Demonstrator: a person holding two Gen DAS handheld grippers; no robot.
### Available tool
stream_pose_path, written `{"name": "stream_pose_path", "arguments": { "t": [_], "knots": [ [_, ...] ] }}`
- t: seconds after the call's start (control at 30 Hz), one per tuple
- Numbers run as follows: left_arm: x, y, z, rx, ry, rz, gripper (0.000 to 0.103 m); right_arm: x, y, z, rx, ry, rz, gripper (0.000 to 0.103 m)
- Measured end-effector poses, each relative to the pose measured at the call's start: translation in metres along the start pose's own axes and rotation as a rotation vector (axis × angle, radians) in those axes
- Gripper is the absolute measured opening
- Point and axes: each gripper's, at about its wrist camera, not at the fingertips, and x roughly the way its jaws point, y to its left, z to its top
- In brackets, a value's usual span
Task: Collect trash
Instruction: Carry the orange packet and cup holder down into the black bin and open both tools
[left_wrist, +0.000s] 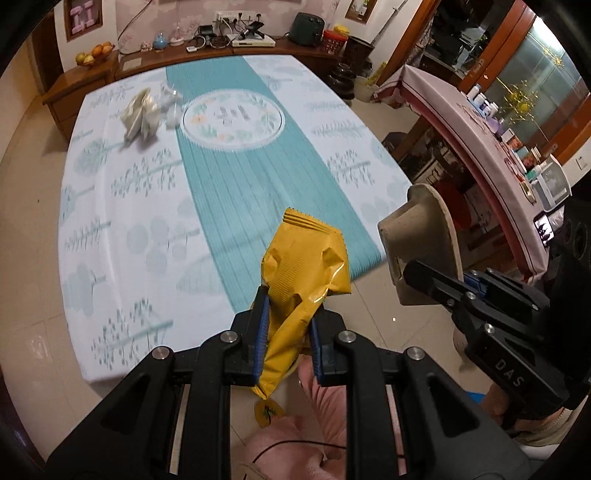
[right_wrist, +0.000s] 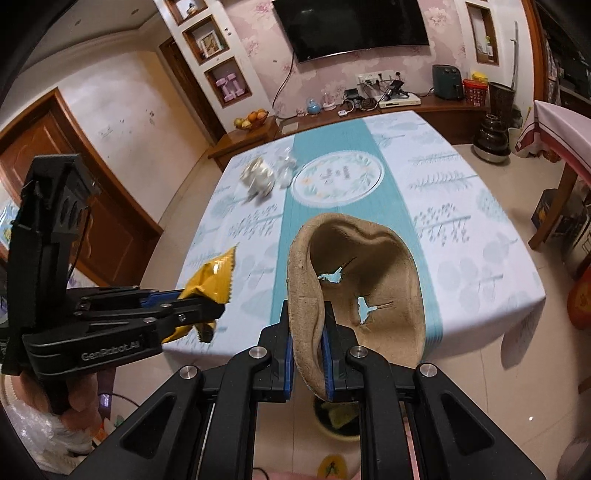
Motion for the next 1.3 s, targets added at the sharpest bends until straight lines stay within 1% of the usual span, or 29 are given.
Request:
{"name": "stream_pose_path", "arguments": {
  "t": [0.1,0.17,0.2,0.4,0.53,0.7,0.8,0.9,1.0,1.17,1.3],
  "knots": [
    [-0.004,0.003,-0.017,-0.013,0.008,-0.009,0.016,-0.009,0.015,-0.017,-0.021,0.014,0.0,0.012],
    [-0.005,0.005,-0.022,-0.021,0.01,-0.013,0.016,-0.009,0.016,-0.017,-0.029,0.021,0.002,0.012],
    [-0.007,0.006,-0.027,-0.025,0.008,-0.013,0.016,-0.012,0.021,-0.023,-0.035,0.026,0.001,0.012],
    [-0.013,0.006,-0.046,-0.047,0.01,-0.002,0.016,-0.005,0.016,-0.024,-0.052,0.07,0.013,0.012],
    [-0.006,0.004,-0.059,-0.074,0.031,0.009,0.016,-0.001,0.01,-0.037,-0.048,0.107,0.031,0.012],
    [0.012,-0.004,-0.083,-0.112,0.069,0.038,0.016,0.008,-0.01,-0.059,-0.012,0.157,0.067,0.012],
    [0.03,-0.01,-0.103,-0.147,0.093,0.056,0.016,0.018,-0.029,-0.079,0.031,0.186,0.096,0.012],
    [0.051,-0.012,-0.122,-0.176,0.113,0.076,0.016,0.034,-0.051,-0.106,0.066,0.207,0.119,0.012],
    [0.081,-0.011,-0.145,-0.218,0.143,0.09,0.016,0.055,-0.07,-0.133,0.093,0.221,0.129,0.012],
    [0.137,-0.003,-0.182,-0.278,0.181,0.098,0.016,0.106,-0.105,-0.182,0.143,0.264,0.133,0.012],
    [0.191,0.012,-0.212,-0.316,0.21,0.111,0.016,0.153,-0.13,-0.219,0.188,0.306,0.118,0.012]
  ]
}}
